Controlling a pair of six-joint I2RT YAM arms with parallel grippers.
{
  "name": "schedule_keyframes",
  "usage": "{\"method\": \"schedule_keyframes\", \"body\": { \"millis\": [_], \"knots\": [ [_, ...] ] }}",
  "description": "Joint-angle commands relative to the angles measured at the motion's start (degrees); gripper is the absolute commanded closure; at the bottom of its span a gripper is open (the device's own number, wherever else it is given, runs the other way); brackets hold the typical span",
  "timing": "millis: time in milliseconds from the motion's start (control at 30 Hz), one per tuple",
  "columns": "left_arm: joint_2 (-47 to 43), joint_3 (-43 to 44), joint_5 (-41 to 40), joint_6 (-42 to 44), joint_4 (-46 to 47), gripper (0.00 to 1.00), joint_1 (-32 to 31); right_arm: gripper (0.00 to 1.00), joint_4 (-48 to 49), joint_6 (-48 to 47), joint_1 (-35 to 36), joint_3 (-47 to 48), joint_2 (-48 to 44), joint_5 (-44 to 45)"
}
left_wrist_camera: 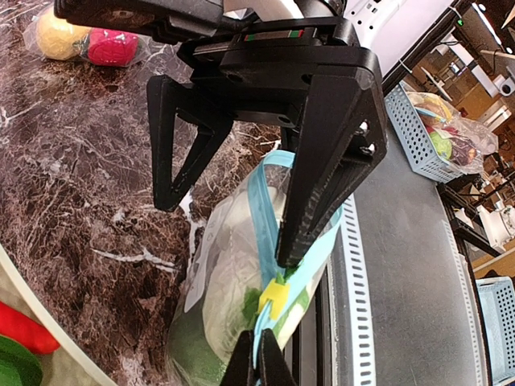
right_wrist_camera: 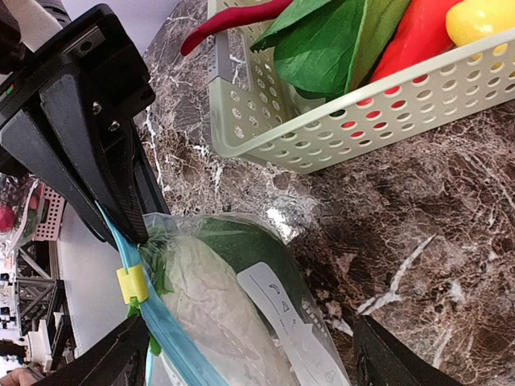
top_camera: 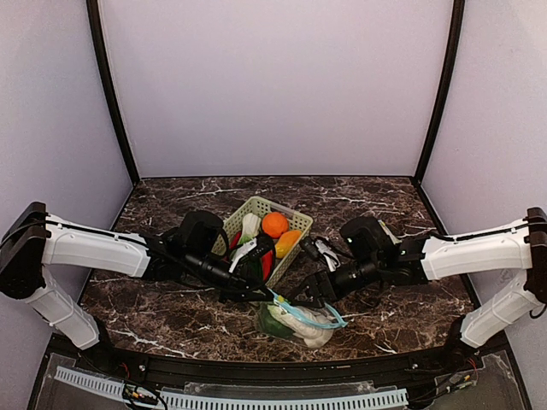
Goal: Place the food in the zip-top bag and seal the zipper
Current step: Adjust the fake vegetable in the zipper food storage bag.
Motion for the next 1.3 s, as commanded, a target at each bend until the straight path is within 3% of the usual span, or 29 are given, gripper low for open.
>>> {"method": "schedule_keyframes", "body": {
  "millis": [0, 567, 1267],
  "knots": [
    [-1.5, -0.4, 0.3, 1.0, -0.6, 0.99, -0.2, 0.14, 1.6, -0.5, 1.1, -0.8, 1.5, -1.2],
    [-2.1, -0.4, 0.2, 1.9, -1.3, 0.99, -0.1, 0.15, 0.6, 2.4, 1.0, -4.7, 0.8, 4.7],
    [-2.6, -0.4, -0.5, 2.1, -1.6, 0.99, -0.1, 0.13, 3.6, 6.6, -2.2, -8.9, -9.6, 0.5]
  ]
}}
